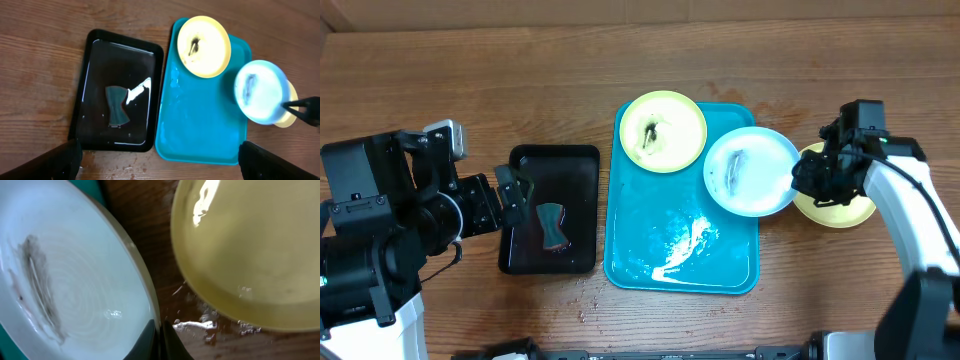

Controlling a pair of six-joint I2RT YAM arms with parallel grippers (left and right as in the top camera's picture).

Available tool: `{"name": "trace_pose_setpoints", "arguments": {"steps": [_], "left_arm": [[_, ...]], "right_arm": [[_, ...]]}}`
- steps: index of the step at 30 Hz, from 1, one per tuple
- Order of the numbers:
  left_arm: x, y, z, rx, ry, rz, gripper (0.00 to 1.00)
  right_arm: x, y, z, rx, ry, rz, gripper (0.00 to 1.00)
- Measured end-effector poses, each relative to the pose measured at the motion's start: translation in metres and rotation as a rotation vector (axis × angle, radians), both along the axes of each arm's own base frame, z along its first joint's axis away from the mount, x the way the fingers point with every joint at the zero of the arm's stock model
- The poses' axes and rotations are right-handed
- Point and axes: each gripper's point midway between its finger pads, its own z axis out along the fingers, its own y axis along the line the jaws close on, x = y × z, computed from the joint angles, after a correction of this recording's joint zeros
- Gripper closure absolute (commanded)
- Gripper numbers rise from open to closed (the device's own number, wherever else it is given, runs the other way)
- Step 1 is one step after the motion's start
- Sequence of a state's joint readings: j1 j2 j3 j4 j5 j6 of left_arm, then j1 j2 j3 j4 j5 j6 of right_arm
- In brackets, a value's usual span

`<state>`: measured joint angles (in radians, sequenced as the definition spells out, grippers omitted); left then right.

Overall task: Clean dirty plates on tray and stack at the side
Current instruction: 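Grasp the white plate with the right gripper and slide it to tray center, then grasp the sponge from the black tray with the left gripper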

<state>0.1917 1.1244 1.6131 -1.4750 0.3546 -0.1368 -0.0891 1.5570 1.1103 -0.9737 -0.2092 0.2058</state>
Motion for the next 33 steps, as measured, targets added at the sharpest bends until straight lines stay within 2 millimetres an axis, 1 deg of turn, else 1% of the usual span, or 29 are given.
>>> {"name": "trace_pose_setpoints", "arguments": {"steps": [2,3,4,5,6,7,9,10,11,13,14,15,16,17,18,19,21,24,27,29,30,31,32,33], "left_arm": [[-0.002,0.001,-0.002,0.004,0.012,0.001,0.0],[-0.003,0.001,-0.004,0.004,0.019,0.002,0.0],[-0.004,0.001,-0.006,0.006,0.027,0.004,0.0],[-0.004,0.001,-0.009,0.005,0.038,0.005,0.01],[-0.005,0.002,-0.014,0.004,0.054,0.006,0.02],[-0.005,0.003,-0.021,0.007,0.074,0.01,0.04],[-0.007,0.004,-0.037,0.008,0.119,0.015,0.11],[-0.007,0.005,-0.044,0.009,0.135,0.016,0.13],[-0.007,0.005,-0.052,0.007,0.156,0.016,0.14],[-0.006,0.007,-0.064,0.009,0.182,0.02,0.14],[-0.007,0.009,-0.075,0.017,0.208,0.025,0.14],[-0.007,0.009,-0.08,0.021,0.22,0.025,0.14],[-0.005,0.01,-0.086,0.036,0.224,0.024,0.13],[-0.005,0.01,-0.093,0.05,0.238,0.023,0.13],[-0.004,0.009,-0.1,0.063,0.249,0.019,0.12],[-0.003,0.008,-0.107,0.076,0.26,0.015,0.12],[-0.001,0.006,-0.122,0.112,0.287,0.015,0.12],[0.002,-0.001,-0.148,0.151,0.35,0.0,0.14],[0.009,-0.008,-0.174,0.184,0.416,-0.014,0.15],[0.014,-0.01,-0.19,0.207,0.462,-0.007,0.16],[0.017,-0.01,-0.199,0.218,0.488,0.003,0.23],[0.02,-0.009,-0.212,0.233,0.534,0.021,0.29],[0.021,-0.009,-0.219,0.237,0.562,0.032,0.33],[0.022,-0.008,-0.226,0.24,0.59,0.047,0.4]], "right_arm": [[-0.011,0.01,0.017,0.012,-0.007,0.026,0.96],[-0.016,0.017,0.022,0.018,-0.004,0.043,0.96],[-0.02,0.023,0.024,0.023,-0.001,0.061,0.96],[-0.027,0.035,0.026,0.029,0.009,0.1,0.96],[-0.028,0.042,0.025,0.03,0.011,0.125,0.96],[-0.03,0.054,0.021,0.031,0.006,0.163,0.96],[-0.035,0.078,0.007,0.032,0.0,0.246,0.96],[-0.037,0.088,0.0,0.032,-0.005,0.277,0.96],[-0.041,0.1,-0.011,0.03,-0.006,0.306,0.96],[-0.046,0.116,-0.033,0.013,-0.024,0.337,0.96],[-0.052,0.122,-0.048,-0.008,-0.018,0.343,0.96],[-0.054,0.123,-0.053,-0.016,-0.014,0.343,0.96],[-0.055,0.125,-0.058,-0.024,-0.022,0.344,0.88],[-0.058,0.125,-0.061,-0.031,-0.022,0.341,0.71],[-0.058,0.126,-0.062,-0.036,-0.025,0.343,0.65],[-0.057,0.126,-0.062,-0.039,-0.028,0.334,0.63],[-0.057,0.125,-0.061,-0.048,-0.018,0.323,0.61],[-0.063,0.122,-0.055,-0.059,0.022,0.317,0.6],[-0.063,0.121,-0.041,-0.064,0.026,0.317,0.6],[-0.061,0.122,-0.025,-0.057,-0.004,0.318,0.6],[-0.062,0.123,-0.016,-0.044,-0.025,0.319,0.6],[-0.063,0.125,-0.003,-0.022,-0.059,0.323,0.6],[-0.064,0.127,0.003,-0.005,-0.07,0.327,0.6],[-0.067,0.13,0.009,0.02,-0.081,0.333,0.6]]}}
